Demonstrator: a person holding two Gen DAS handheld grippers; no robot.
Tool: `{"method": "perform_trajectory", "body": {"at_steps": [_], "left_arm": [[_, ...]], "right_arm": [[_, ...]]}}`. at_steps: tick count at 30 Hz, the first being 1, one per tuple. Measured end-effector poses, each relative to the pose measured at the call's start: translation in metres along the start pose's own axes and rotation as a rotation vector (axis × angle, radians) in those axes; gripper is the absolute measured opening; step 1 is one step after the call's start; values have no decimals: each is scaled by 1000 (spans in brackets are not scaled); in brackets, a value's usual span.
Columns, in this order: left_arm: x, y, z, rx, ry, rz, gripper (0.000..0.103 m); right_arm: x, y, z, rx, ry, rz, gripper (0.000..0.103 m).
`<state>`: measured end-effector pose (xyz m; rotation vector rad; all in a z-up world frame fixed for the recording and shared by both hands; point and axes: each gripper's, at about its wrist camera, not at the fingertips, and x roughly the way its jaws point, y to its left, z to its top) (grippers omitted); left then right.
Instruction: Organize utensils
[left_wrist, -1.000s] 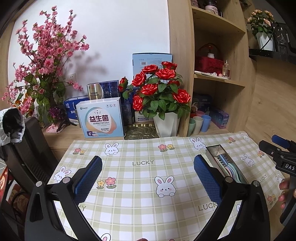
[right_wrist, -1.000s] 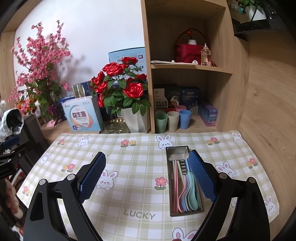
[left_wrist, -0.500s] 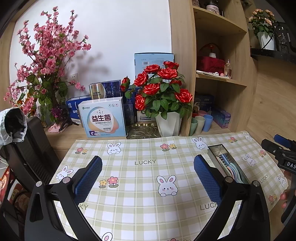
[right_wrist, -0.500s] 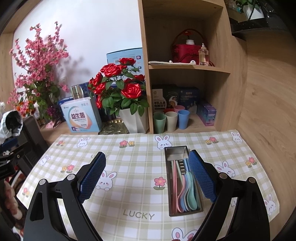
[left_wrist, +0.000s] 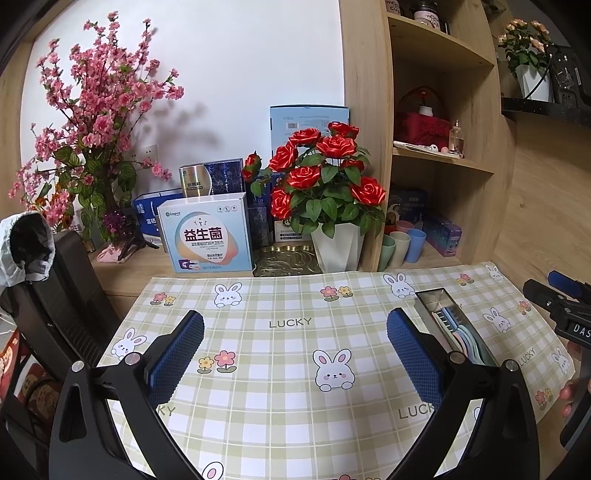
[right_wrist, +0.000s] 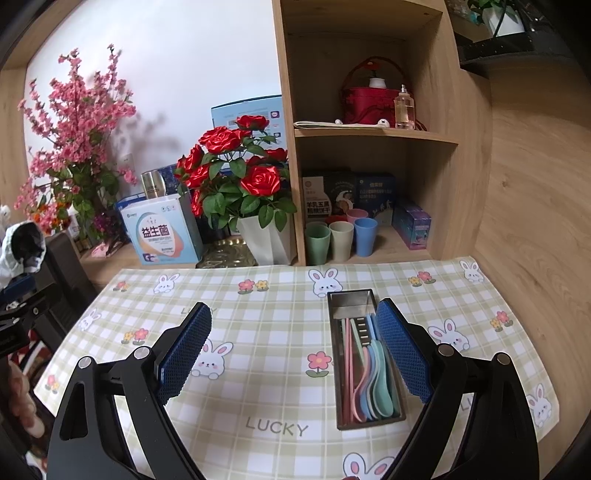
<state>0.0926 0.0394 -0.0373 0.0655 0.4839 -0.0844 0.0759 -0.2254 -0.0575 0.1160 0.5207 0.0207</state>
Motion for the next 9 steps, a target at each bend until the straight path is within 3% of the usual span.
{"method": "perform_trajectory", "body": {"at_steps": [9], "left_arm": [[1, -1, 1, -6, 3, -8, 97]], "right_arm": [[0, -2, -2, 6, 2, -3, 88]]}}
